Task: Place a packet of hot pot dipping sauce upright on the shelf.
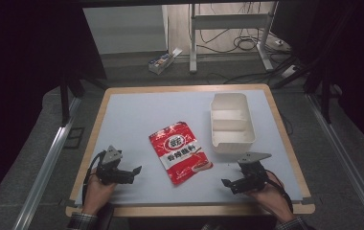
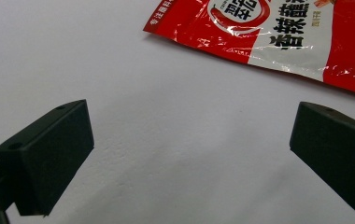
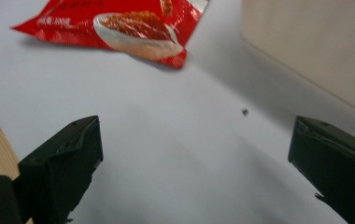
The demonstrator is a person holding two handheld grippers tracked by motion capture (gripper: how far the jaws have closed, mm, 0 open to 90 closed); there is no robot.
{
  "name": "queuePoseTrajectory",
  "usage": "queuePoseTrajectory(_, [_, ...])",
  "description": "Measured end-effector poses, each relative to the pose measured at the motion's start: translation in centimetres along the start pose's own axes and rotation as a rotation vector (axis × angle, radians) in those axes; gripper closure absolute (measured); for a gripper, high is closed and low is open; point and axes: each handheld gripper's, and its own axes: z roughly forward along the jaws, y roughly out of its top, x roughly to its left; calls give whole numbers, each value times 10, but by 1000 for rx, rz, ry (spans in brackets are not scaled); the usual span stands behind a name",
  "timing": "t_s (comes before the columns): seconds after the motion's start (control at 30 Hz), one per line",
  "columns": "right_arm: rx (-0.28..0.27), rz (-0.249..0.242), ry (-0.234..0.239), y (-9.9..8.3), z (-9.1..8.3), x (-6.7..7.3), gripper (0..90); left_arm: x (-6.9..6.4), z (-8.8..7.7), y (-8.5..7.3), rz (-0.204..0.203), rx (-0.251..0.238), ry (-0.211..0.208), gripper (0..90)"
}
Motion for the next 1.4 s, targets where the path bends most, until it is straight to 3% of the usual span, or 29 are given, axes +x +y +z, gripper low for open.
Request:
queuePoseTrajectory(0.07, [-11,-2,-13,4,2,4,133,0,0,0,1,0,1,0])
queuePoseTrajectory(0.1, [-11,-2,-13,4,2,4,133,0,0,0,2,1,0,0])
queuePoseTrajectory(0.13, [-17,-14,-29,7,1,7,217,0,0,0,4,3,2,0])
queuePoseTrajectory(0.17, [-34,-24,-45,12,0,10,438,-1,0,0,7,4,4,0])
queuePoseTrajectory(0.27, [-50,-10,-41,18,0,11,678,-1,0,1,8,1,5,0])
queuePoseTrajectory(0.3, [-50,-10,-41,18,0,11,678,-1,0,1,8,1,5,0])
queuePoseTrajectory(0.33, [-46,-29,-39,20,3,9,790,-2,0,1,11,0,8,0])
queuePoseTrajectory(0.43, [-39,-36,-67,22,8,9,881,-2,0,1,13,2,10,0])
queuePoseTrajectory(0.77, [-34,-7,-104,30,29,6,897,-4,1,2,31,11,7,0])
queuePoseTrajectory(1.13, [-8,-64,-151,41,66,16,898,-5,1,2,32,13,5,0])
queuePoseTrajectory(1.2, [-11,-43,-144,42,67,17,898,-5,1,2,33,14,4,0])
queuePoseTrajectory(1.3, [-22,6,-80,42,68,17,899,-5,1,2,34,15,4,0])
queuePoseTrajectory(1.37, [-21,0,-77,42,69,20,899,-5,1,2,36,16,3,0])
queuePoseTrajectory(1.4, [-14,-26,-95,43,70,24,900,-6,1,3,35,16,3,0])
